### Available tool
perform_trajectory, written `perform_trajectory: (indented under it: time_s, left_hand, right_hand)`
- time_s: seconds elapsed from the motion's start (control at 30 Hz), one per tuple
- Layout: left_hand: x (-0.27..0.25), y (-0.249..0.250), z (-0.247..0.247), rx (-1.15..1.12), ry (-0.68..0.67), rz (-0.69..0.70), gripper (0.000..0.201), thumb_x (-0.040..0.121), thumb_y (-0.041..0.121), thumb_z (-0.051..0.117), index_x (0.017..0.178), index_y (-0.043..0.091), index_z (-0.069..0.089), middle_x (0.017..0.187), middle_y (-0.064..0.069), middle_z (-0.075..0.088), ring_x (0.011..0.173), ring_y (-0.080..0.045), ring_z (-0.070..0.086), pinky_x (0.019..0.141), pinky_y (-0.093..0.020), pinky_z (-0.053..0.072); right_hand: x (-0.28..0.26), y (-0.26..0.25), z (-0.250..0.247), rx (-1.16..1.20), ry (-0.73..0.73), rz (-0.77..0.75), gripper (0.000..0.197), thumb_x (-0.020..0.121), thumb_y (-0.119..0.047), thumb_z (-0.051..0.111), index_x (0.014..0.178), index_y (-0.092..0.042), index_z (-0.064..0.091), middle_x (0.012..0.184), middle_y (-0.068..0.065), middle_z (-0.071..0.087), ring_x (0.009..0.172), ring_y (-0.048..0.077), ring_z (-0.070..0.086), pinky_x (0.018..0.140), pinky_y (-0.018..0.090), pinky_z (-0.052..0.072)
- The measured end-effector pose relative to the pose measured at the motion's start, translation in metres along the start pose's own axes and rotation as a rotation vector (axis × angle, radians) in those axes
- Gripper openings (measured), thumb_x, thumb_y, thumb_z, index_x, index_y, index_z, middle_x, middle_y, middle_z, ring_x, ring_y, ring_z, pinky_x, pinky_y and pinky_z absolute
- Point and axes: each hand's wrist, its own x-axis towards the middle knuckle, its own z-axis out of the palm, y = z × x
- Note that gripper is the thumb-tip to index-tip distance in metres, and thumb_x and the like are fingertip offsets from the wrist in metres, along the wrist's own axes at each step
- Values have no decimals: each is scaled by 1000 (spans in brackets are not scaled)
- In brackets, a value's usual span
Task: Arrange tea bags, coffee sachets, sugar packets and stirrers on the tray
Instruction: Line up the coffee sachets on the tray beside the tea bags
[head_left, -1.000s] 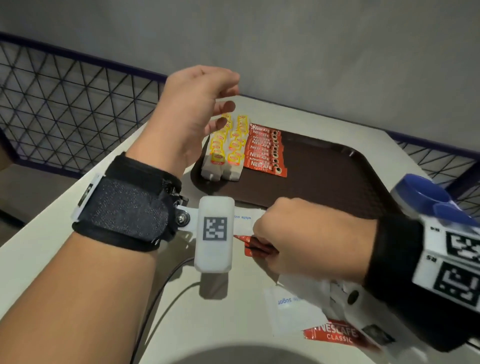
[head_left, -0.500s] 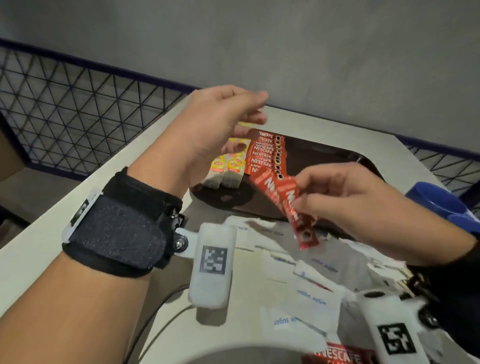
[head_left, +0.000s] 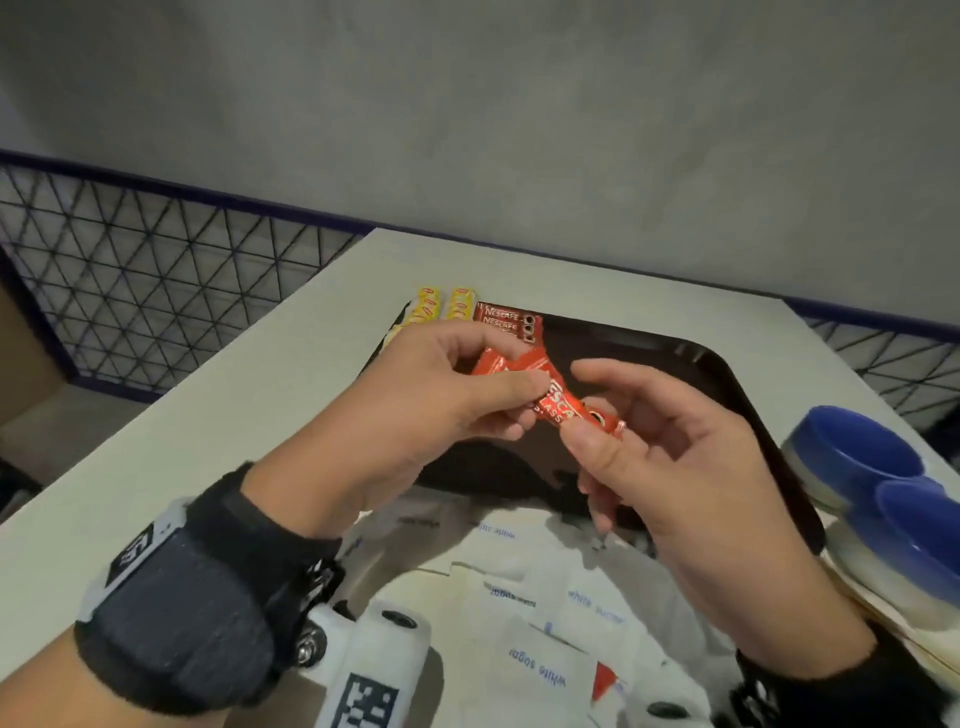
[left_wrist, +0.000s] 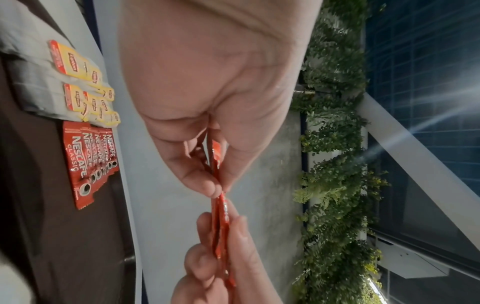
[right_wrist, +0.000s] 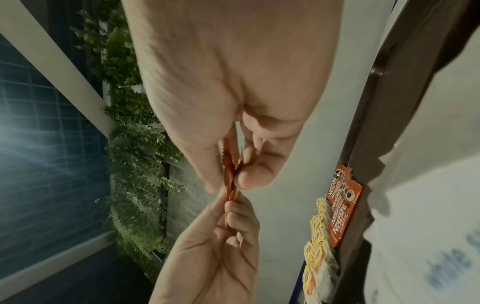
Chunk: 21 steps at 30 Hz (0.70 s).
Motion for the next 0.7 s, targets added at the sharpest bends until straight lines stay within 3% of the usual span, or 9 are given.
perform_trajectory:
  time_s: [0.1, 0.2, 0.4, 0.57, 0.7]
  left_hand:
    - [0, -1, 1, -97, -11, -19, 26, 75, 7, 77, 101, 7, 76, 88, -17, 74, 73, -20, 72, 68, -23, 60]
    - [-2, 0, 3, -134, -54, -20, 38, 72, 5, 76, 109, 8, 74, 95, -20, 75, 79, -24, 75, 70, -24, 61]
    - [-7, 1, 5, -113, -104, 22, 35, 74, 3, 72, 108, 12, 76, 106, -22, 76, 94, -37, 77, 76, -30, 64]
    - [-7, 1, 12, -33, -80, 36, 31, 71, 9, 80, 102, 11, 75, 98, -18, 78, 87, -34, 79, 72, -30, 63]
    - [-6, -2, 12, -69, -76, 8, 36, 69, 4, 80, 103, 14, 74, 103, -19, 77, 92, -34, 78, 71, -31, 64]
  right_hand:
    - [1, 1, -8, -2, 98, -35, 26, 83, -7, 73, 107, -17, 74, 84, 7, 72, 60, 23, 64, 53, 30, 59]
    - [0, 0, -15, 29, 151, -32, 20, 80, -18, 72, 100, -18, 76, 73, 11, 70, 58, 25, 63, 55, 30, 60]
    - [-1, 0, -18, 32, 195, -75, 20, 75, -21, 73, 94, -18, 79, 79, 11, 73, 65, 21, 67, 57, 29, 61]
    - [-1, 0, -19, 17, 203, -103, 20, 73, -18, 76, 92, -14, 79, 77, 13, 72, 62, 20, 67, 56, 28, 61]
    - [-1, 1, -19, 29, 184, -86, 27, 76, -10, 76, 103, -14, 74, 85, 4, 77, 69, 15, 71, 59, 28, 62]
